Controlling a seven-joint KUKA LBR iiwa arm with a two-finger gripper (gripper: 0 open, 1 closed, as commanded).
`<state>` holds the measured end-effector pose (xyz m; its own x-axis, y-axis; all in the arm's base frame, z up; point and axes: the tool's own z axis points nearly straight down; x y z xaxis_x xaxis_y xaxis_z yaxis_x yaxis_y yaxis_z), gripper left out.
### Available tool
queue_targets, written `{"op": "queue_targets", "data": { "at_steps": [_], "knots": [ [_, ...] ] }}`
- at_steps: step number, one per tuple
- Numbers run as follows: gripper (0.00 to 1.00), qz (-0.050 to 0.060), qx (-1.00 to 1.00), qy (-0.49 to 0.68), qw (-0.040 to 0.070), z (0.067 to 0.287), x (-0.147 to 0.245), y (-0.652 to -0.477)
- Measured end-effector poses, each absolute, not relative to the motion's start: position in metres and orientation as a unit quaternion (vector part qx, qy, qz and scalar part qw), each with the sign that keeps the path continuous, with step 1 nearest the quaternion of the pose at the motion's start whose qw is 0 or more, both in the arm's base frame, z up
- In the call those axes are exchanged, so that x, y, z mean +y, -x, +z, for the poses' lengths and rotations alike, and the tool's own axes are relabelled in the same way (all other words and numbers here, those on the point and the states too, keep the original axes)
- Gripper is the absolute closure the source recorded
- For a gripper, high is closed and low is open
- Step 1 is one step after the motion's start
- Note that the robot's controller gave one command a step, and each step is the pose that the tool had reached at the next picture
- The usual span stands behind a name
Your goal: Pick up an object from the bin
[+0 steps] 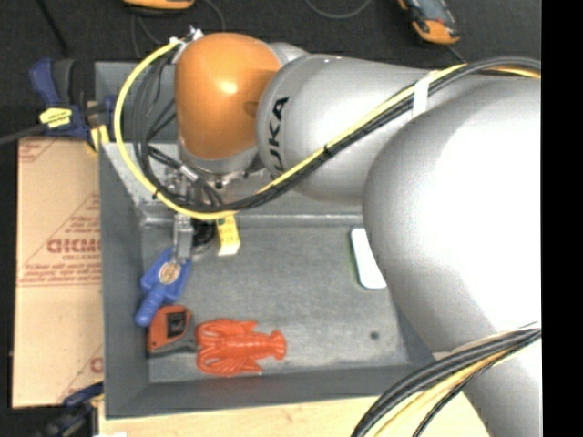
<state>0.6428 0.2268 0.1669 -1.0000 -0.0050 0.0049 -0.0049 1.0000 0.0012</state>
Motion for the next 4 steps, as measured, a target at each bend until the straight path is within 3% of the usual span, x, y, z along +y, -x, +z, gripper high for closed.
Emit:
{"op": "queue_targets", "data": {
  "at_steps": [1, 2, 3, 4],
  "knots": [
    [0.0, -0.001, -1.0, 0.0, -0.002, 0.173, 0.226, -0.645],
    [0.0, 0.0, -0.989, -0.145, -0.005, 0.116, 0.231, -0.62],
    [0.0, 0.0, -0.974, -0.228, 0.0, 0.108, 0.233, -0.602],
    [0.0, 0.0, -0.967, -0.253, -0.003, 0.131, 0.234, -0.6]
  ]
}}
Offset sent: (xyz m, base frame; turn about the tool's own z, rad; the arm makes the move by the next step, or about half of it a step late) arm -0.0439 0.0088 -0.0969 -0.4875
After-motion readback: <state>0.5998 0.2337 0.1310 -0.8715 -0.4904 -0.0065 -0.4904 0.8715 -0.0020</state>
